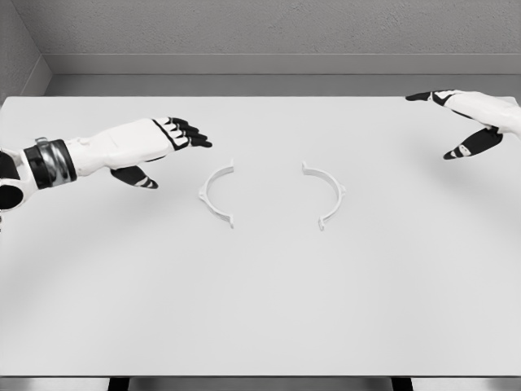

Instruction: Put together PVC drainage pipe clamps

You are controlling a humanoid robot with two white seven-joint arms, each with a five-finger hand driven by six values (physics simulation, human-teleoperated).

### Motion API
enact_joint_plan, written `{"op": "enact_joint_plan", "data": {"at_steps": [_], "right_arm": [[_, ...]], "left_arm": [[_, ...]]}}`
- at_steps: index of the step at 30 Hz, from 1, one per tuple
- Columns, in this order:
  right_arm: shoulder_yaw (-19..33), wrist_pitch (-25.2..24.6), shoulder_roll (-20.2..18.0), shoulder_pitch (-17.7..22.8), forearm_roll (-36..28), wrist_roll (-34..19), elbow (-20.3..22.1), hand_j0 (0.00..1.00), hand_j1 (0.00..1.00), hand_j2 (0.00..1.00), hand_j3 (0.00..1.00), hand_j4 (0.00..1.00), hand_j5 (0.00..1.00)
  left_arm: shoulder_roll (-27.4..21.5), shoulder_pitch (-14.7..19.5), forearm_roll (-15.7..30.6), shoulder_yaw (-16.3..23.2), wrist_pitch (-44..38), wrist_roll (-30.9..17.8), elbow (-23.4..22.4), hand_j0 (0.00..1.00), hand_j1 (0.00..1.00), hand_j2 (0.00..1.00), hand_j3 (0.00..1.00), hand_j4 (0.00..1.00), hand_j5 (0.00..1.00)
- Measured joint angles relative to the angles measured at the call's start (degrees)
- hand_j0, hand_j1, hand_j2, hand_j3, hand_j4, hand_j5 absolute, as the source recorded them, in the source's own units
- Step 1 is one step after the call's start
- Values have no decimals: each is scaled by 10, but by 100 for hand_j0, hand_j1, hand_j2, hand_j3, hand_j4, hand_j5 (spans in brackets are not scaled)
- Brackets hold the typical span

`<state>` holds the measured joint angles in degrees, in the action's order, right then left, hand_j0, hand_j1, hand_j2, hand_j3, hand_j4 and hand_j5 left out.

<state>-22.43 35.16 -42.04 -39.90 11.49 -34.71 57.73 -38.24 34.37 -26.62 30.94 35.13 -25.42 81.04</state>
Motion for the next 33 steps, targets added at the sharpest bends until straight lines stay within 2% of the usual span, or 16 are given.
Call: {"op": "enact_joint_plan", "data": {"at_steps": [14,33], "right_arm": [[8,0,-1,6,3,-2,-2,100,100,100,100,100,100],[17,0,-2,10,3,-2,-2,100,100,100,100,100,100]], "left_arm": [[57,-4,-41,5,0,0,-15,100,100,100,100,100,100],[107,-7,-90,-3,0,0,-55,100,100,100,100,100,100]]}}
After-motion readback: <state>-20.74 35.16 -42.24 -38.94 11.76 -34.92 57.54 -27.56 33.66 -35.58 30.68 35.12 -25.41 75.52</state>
